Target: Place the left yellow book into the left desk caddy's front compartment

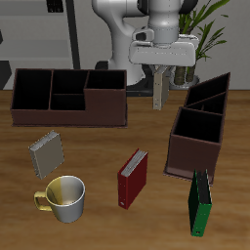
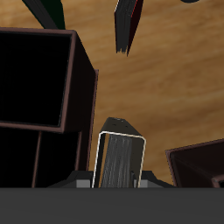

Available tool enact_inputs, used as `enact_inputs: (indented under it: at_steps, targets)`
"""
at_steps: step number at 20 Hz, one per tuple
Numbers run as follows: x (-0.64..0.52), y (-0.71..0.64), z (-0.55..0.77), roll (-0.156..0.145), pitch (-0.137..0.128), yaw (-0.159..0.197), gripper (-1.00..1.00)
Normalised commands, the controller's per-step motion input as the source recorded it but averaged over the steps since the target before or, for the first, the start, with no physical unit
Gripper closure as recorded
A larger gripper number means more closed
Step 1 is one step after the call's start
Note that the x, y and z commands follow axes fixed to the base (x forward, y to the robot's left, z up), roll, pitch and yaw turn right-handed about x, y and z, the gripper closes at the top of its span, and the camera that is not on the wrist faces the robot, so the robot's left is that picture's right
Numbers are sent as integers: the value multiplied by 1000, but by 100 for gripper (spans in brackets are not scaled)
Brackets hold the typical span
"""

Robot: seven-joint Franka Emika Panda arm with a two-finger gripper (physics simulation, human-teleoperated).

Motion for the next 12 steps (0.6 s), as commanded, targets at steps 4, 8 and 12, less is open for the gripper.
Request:
enact_inputs:
  at_steps: [4,8,12]
  targets:
    - [-132,149,-72,11,9,-16,100]
    - [-175,265,-62,52,32,5,100]
    - [-122,375,-19,47,26,28,100]
